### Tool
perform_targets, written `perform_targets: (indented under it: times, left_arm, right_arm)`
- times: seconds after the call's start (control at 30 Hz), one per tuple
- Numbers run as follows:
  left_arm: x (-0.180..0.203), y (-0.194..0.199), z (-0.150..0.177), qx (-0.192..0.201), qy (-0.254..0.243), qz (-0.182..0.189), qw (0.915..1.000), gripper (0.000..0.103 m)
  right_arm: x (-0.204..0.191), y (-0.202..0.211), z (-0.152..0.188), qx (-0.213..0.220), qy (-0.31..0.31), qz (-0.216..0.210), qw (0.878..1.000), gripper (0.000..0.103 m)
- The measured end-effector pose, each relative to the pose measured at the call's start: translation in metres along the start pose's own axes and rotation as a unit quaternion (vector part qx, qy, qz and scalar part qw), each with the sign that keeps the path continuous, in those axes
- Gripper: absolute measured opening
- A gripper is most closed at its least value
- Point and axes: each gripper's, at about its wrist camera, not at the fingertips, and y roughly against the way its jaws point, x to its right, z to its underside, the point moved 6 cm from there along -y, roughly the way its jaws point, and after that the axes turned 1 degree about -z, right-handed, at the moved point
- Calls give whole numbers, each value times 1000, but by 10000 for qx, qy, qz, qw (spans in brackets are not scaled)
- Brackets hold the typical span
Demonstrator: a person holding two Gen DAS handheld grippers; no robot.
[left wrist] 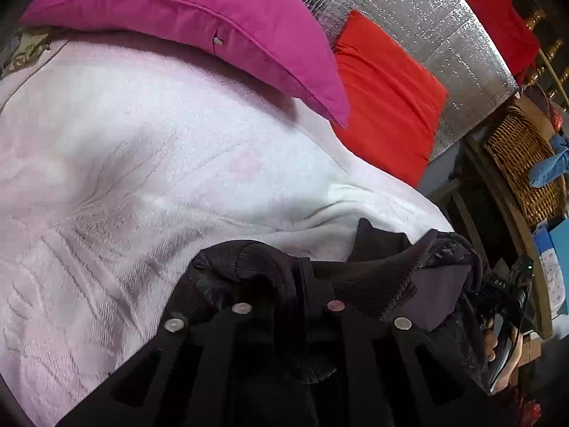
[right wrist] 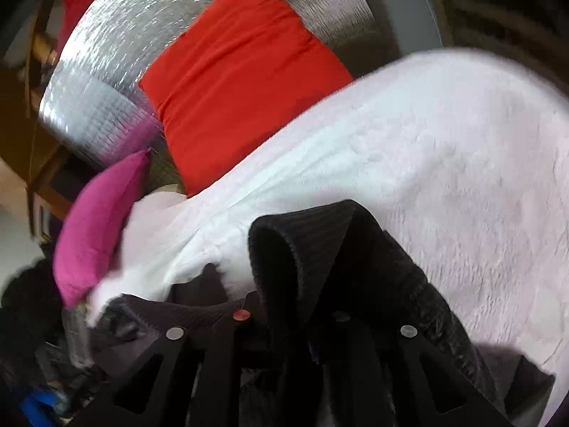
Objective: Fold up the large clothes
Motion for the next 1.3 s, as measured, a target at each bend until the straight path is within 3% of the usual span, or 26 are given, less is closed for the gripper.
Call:
perform_targets:
  times: [0.1, 0.17, 0.2, 0.23, 0.33, 0.5, 0.67, 0.8, 0.93, 1.0, 1.17, 1.23, 1.3]
  left_arm:
    - [3, 15, 3, 15, -14, -102, 9999, 31]
    - [5, 30, 4, 205, -110, -296, 9993, 66]
    - [5, 43, 3, 444, -181, -459, 9978, 73]
    - [6, 53, 2, 627, -230, -509, 9965, 77]
    - [5, 81, 5, 789, -211, -540, 9952, 77]
    - [7, 136, 50, 994, 12, -333, 9945, 78]
    - [7, 174, 117, 1203, 424, -267, 9915, 80]
    - [17, 182, 149, 1259, 549, -355, 9899, 83]
    - [31, 169, 164, 1077, 483, -459, 9919, 83]
    - [33, 158, 166, 984, 462, -530, 9927, 83]
    - [5, 129, 172, 611, 866, -874, 9905, 83]
    - [2, 118, 168, 566, 807, -1010, 9900, 82]
    - [5, 114, 164, 600, 528, -1225, 9892, 83]
  right_arm:
    - [4, 18, 0, 25, -516, -640, 9966, 34]
    - [6, 37, -2, 195, -740, -1006, 9920, 85]
    - [6, 44, -2, 301, -776, -1122, 9902, 88]
    - [6, 63, -3, 570, -798, -1202, 9879, 88]
    - [3, 97, 3, 695, -613, -1260, 9877, 88]
    - [-3, 154, 41, 830, 124, -943, 9920, 88]
    - [18, 207, 96, 981, -281, -1325, 9859, 88]
    - [26, 228, 129, 1073, -519, -1611, 9797, 88]
    - [20, 225, 150, 924, -455, -1611, 9815, 87]
    - [16, 217, 163, 741, -379, -1639, 9830, 81]
    - [26, 182, 175, 332, -618, -1494, 9863, 74]
    - [39, 161, 177, 174, -808, -1241, 9888, 73]
    - [47, 151, 176, 143, -979, -1302, 9865, 73]
